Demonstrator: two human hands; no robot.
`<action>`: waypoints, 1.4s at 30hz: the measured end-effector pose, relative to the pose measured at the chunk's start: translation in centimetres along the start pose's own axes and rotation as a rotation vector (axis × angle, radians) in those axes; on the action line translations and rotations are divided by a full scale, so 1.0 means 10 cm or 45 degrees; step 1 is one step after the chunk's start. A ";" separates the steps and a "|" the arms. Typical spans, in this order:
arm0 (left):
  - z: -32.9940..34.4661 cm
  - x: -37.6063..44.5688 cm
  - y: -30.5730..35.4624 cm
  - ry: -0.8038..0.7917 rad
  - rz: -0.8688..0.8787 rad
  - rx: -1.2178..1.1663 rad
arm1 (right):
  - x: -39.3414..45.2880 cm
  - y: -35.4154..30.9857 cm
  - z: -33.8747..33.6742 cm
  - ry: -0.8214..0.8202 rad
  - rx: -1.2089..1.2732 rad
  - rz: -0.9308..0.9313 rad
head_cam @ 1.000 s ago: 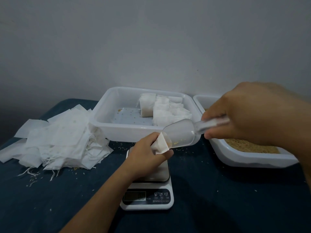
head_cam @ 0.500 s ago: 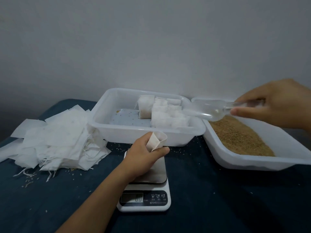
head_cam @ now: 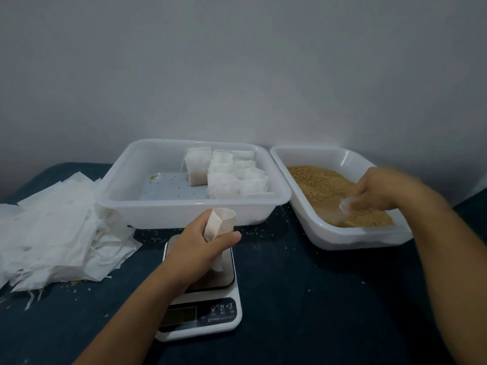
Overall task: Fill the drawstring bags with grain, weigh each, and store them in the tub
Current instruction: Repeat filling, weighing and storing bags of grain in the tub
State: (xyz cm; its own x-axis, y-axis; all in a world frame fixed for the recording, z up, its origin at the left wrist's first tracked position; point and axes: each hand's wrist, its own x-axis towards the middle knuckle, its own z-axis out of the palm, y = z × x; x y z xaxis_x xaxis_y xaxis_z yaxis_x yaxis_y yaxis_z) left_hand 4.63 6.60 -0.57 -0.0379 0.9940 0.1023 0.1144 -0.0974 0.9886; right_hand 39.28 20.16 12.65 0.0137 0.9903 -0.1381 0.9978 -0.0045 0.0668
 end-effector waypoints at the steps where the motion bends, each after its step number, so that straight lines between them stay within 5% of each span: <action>1: 0.01 0.00 0.01 0.015 -0.005 0.004 | 0.00 -0.02 0.02 -0.001 0.025 -0.014; 14: 0.01 0.02 -0.03 0.118 -0.045 -0.017 | -0.21 0.00 0.28 0.274 0.482 0.217; 23: -0.11 0.05 0.02 0.300 0.058 0.148 | -0.62 -0.44 0.25 0.643 0.853 -0.094; 27: -0.17 0.07 0.00 0.408 0.073 0.317 | -0.84 -0.71 0.21 0.517 1.031 -0.358; 32: -0.22 0.09 -0.02 0.439 0.079 0.345 | -0.96 -0.83 0.15 0.257 0.810 -0.516; 42: -0.22 0.08 -0.03 0.381 0.149 0.447 | -1.17 -1.07 -0.30 0.235 0.496 -0.650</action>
State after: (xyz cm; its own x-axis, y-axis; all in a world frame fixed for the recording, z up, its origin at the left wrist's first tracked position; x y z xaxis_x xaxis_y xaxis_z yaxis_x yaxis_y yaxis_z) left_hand 2.43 7.30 -0.58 -0.2828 0.9145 0.2892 0.4616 -0.1345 0.8768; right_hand 28.29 9.03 16.52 -0.4437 0.8887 0.1159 0.8271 0.4558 -0.3289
